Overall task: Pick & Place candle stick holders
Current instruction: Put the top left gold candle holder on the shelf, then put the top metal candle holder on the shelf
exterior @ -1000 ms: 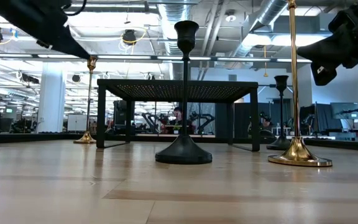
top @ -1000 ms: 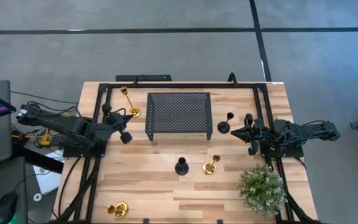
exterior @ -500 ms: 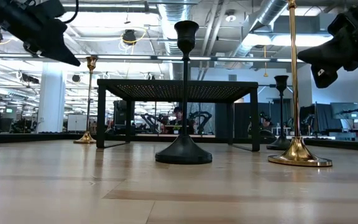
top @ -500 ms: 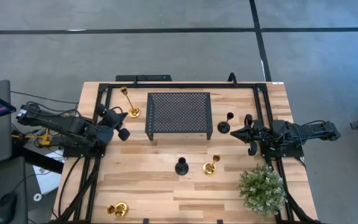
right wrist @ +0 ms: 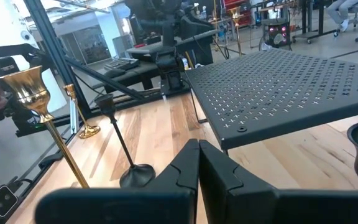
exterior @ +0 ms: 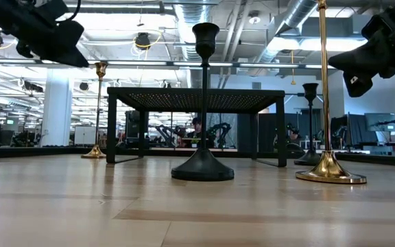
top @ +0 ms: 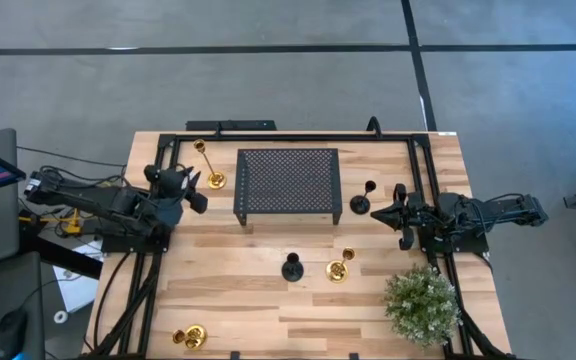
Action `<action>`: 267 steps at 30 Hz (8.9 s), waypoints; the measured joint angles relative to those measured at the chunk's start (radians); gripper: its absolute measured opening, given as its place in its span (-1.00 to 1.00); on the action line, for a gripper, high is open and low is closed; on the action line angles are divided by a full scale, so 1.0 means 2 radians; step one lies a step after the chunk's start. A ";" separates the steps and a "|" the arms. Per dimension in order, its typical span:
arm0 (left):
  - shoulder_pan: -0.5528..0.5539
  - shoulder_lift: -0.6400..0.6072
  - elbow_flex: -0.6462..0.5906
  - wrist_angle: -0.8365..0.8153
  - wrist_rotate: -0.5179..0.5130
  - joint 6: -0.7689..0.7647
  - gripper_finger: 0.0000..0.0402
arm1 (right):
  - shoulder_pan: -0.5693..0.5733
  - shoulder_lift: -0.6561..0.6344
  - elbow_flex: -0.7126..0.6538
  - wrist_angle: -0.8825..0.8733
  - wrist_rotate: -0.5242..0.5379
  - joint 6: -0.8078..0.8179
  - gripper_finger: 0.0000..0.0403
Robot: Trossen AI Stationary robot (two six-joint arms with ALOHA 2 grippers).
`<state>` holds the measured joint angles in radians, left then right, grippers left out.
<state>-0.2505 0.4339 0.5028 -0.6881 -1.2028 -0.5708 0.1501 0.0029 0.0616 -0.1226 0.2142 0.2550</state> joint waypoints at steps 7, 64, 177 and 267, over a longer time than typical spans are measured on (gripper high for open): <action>0.025 0.000 -0.060 0.017 -0.004 -0.056 0.00 | 0.000 0.000 0.000 0.000 0.000 0.000 -1.00; 0.280 0.147 -0.140 0.531 0.154 0.140 0.22 | 0.000 0.000 0.000 -0.001 0.001 -0.014 -1.00; 0.234 0.318 0.264 0.387 0.365 0.281 -0.95 | 0.000 0.000 -0.001 -0.001 0.000 -0.013 -1.00; 0.138 0.219 0.264 0.224 0.423 0.257 -0.27 | 0.000 0.000 -0.001 -0.001 -0.002 -0.013 -1.00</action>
<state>0.0250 0.8714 1.0309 -0.2391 -0.3567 -0.0571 0.1499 0.0027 0.0601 -0.1249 0.2102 0.2281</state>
